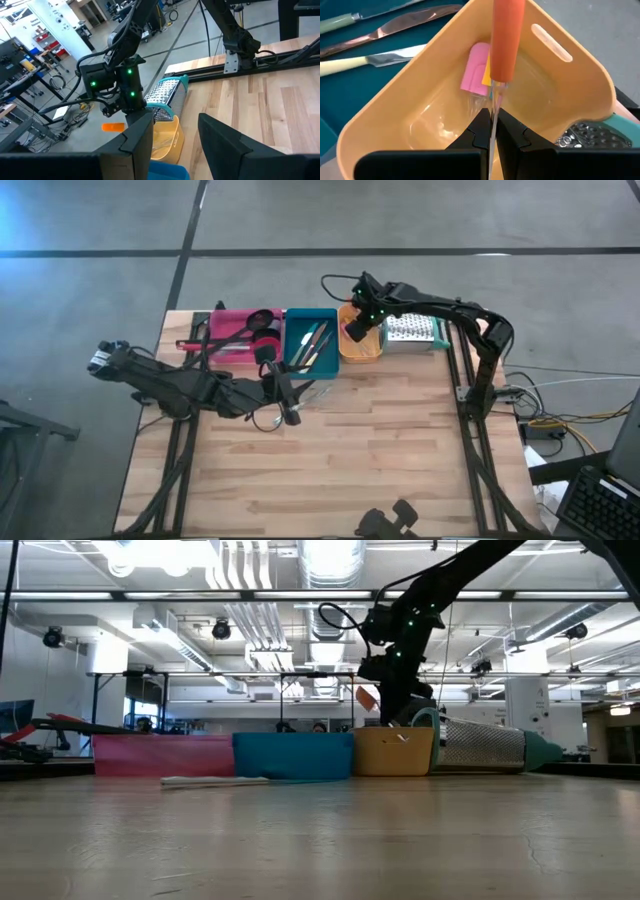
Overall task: Pick & Place Kitchen Items
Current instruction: Put the orange spatula into the yellow bin, then put the blue knife into the blue bin
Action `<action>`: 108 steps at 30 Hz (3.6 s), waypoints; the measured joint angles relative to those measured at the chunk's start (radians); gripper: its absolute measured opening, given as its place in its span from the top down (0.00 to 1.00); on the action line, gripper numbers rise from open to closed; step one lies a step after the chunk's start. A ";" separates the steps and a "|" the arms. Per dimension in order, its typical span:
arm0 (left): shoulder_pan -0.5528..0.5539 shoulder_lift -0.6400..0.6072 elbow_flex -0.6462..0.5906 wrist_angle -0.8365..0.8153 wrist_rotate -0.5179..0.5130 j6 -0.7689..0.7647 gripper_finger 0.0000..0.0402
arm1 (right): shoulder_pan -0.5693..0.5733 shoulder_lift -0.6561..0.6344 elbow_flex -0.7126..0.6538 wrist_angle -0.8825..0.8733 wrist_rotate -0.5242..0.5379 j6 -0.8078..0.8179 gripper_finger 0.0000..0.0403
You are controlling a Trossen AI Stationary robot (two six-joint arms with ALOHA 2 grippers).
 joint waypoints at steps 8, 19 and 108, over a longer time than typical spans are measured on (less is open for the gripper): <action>0.000 0.000 0.000 0.000 0.000 0.000 0.60 | 0.000 0.106 0.077 -0.112 0.011 -0.014 0.98; 0.000 0.000 0.000 0.000 0.000 0.000 0.60 | -0.006 0.290 0.302 -0.328 0.000 -0.022 0.98; 0.006 0.005 0.000 -0.006 -0.002 0.013 0.60 | 0.793 -0.621 -0.404 -0.177 0.465 0.245 0.98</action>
